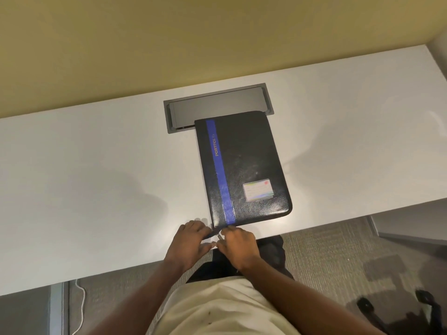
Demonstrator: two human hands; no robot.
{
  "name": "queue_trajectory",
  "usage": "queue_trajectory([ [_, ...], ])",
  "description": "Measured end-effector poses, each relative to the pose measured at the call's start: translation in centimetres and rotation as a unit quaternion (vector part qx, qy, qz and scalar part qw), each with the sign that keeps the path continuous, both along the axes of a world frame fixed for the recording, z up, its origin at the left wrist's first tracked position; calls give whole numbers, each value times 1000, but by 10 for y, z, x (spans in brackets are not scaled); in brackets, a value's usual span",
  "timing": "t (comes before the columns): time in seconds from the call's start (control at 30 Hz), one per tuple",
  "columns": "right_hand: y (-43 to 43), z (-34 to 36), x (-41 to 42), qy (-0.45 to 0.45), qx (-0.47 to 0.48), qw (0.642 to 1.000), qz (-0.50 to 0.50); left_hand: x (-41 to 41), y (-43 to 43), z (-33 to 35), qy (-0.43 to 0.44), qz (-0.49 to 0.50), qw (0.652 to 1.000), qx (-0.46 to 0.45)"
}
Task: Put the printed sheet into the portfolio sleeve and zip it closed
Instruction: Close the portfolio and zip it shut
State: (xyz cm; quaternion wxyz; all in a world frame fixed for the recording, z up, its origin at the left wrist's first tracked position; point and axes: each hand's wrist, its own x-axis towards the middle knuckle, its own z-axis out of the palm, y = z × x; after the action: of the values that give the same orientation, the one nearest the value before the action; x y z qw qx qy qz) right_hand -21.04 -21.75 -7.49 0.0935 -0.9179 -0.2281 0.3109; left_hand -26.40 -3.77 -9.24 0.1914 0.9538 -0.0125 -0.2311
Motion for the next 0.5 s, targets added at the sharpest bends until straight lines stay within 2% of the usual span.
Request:
queue_trajectory([
  [0.27,14,-8,-5,-47,-7,999,-24,10,-17,5,-5,65,998,-5],
  [0.5,11,-7,-10,-40,27,991,-121,12,-19,9,-18,54,998,14],
])
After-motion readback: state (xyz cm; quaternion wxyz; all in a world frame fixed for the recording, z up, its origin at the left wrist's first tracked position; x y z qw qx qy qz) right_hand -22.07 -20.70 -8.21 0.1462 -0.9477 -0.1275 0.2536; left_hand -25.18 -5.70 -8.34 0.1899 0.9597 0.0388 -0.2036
